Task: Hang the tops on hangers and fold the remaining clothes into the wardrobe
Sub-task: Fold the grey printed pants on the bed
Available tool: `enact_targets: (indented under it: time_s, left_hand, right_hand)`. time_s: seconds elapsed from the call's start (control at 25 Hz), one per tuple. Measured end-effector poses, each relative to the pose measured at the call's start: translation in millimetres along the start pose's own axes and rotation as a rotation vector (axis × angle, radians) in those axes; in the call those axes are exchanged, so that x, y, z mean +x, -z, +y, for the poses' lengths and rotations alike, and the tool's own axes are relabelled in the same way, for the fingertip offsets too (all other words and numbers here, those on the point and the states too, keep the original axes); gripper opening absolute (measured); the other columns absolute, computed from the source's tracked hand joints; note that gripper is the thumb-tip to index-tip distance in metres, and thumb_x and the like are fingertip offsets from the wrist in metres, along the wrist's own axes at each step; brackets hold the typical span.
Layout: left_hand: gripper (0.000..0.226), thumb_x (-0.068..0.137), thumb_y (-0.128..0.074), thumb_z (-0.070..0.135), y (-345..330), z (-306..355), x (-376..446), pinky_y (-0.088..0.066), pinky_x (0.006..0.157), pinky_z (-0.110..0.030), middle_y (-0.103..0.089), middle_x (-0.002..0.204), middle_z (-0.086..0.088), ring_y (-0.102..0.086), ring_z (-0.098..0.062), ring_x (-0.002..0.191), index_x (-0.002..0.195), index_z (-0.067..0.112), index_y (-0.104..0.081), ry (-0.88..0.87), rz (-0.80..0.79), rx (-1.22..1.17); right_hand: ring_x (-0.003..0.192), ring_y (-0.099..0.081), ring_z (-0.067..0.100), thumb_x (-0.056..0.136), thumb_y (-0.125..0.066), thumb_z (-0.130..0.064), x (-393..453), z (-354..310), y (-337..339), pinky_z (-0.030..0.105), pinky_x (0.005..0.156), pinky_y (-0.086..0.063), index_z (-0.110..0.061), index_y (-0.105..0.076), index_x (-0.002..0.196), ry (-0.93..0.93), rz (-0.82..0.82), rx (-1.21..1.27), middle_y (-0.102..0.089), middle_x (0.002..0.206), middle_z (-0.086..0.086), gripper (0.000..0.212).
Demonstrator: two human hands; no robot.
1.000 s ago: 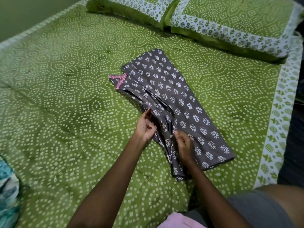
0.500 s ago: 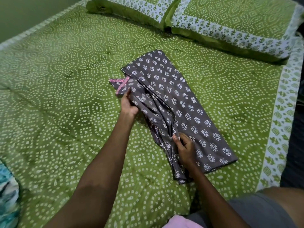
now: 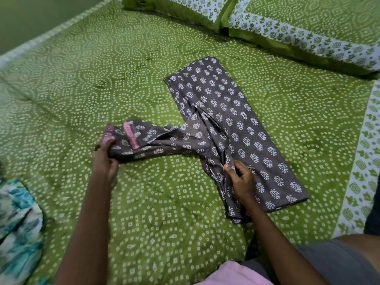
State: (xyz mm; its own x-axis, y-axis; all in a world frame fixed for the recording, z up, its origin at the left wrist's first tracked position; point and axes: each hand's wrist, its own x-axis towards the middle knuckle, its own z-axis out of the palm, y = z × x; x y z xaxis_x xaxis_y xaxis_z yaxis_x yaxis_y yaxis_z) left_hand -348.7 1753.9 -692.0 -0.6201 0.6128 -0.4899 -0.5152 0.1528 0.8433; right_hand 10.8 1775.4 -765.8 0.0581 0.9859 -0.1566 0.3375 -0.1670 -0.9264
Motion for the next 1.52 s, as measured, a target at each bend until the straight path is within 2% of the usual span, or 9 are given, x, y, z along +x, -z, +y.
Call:
enact_targets:
  time_s: [0.12,0.28,0.52,0.72,0.96,1.12,1.32,1.44,1.52]
  left_hand:
    - [0.019,0.087,-0.055,-0.003,28,-2,-8,-0.046,0.041,-0.012,-0.071,0.065,0.002,-0.063,-0.003,0.049,0.105,0.003,-0.056,0.017,-0.090,0.350]
    - [0.005,0.087,-0.060,0.002,42,1,-27,-0.044,0.036,-0.015,-0.063,0.049,0.004,-0.056,-0.002,0.038,0.084,0.001,-0.057,-0.045,0.024,0.510]
    - [0.050,0.074,-0.076,0.012,67,-16,-44,-0.046,0.089,-0.044,-0.059,0.111,-0.030,-0.057,-0.039,0.102,0.115,-0.008,-0.054,-0.364,0.249,1.194]
    - [0.097,0.066,-0.075,0.045,18,-11,-8,-0.018,0.111,-0.048,-0.026,0.151,-0.017,-0.025,-0.036,0.138,0.144,0.006,-0.032,-0.777,-0.309,1.666]
    - [0.036,0.083,-0.047,0.024,-3,-16,18,-0.040,0.094,-0.047,-0.064,0.112,-0.021,-0.058,-0.040,0.106,0.101,0.000,-0.067,-0.994,-0.281,1.474]
    - [0.023,0.093,-0.048,0.011,-16,2,-1,-0.037,0.074,-0.032,-0.061,0.090,-0.019,-0.056,-0.030,0.084,0.098,-0.007,-0.059,-0.883,-0.131,1.119]
    - [0.032,0.092,-0.056,0.030,-27,36,-8,-0.035,0.063,-0.026,-0.060,0.090,-0.012,-0.052,-0.019,0.077,0.100,0.000,-0.062,-0.519,-0.010,0.962]
    - [0.028,0.089,-0.060,0.035,2,30,-7,-0.034,0.055,-0.022,-0.058,0.098,-0.015,-0.046,-0.016,0.064,0.087,0.007,-0.064,0.015,-0.140,0.971]
    - [0.015,0.088,-0.064,0.023,24,18,-11,-0.034,0.054,-0.023,-0.060,0.102,-0.020,-0.045,-0.014,0.064,0.087,0.009,-0.060,-0.095,-0.092,1.060]
  right_hand:
    - [0.095,-0.061,0.023,0.083,-0.064,-0.042,3,-12,-1,0.039,0.088,-0.048,-0.017,-0.065,0.094,-0.042,-0.044,0.075,-0.066,0.100,0.005,0.027]
    - [0.111,-0.050,0.025,0.085,-0.066,-0.028,1,-42,-18,0.032,0.090,-0.042,-0.006,-0.048,0.126,0.135,0.014,-0.253,-0.052,0.124,0.012,0.050]
    - [0.116,-0.049,0.034,0.079,-0.062,-0.026,2,-60,-46,0.060,0.099,-0.037,-0.003,-0.051,0.120,0.484,-0.023,-0.532,-0.054,0.120,0.017,0.048]
    - [0.113,-0.051,0.033,0.080,-0.064,-0.021,-2,-56,-52,0.057,0.099,-0.039,-0.004,-0.054,0.115,0.507,-0.054,-0.545,-0.056,0.118,0.015,0.040]
    - [0.095,-0.054,0.025,0.081,-0.062,-0.010,-5,-51,-35,0.031,0.082,-0.043,-0.004,-0.059,0.101,0.497,0.030,-0.344,-0.059,0.101,0.011,0.021]
    - [0.071,-0.057,0.013,0.086,-0.058,-0.010,-13,-61,-42,0.022,0.066,-0.046,-0.005,-0.065,0.086,0.424,-0.052,-0.193,-0.064,0.079,0.003,0.009]
    - [0.053,-0.065,0.014,0.094,-0.051,-0.008,-24,-87,-81,0.022,0.054,-0.054,-0.001,-0.061,0.079,-0.521,-0.434,0.554,-0.066,0.071,0.015,0.019]
    - [0.063,-0.060,0.015,0.088,-0.058,-0.006,-30,-86,-95,0.031,0.063,-0.052,-0.011,-0.063,0.078,-0.149,-0.248,0.165,-0.064,0.076,0.009,0.013]
    - [0.078,-0.058,0.016,0.086,-0.061,-0.007,-25,-89,-91,0.032,0.075,-0.050,-0.011,-0.065,0.091,0.160,-0.191,-0.133,-0.065,0.086,0.005,0.007]
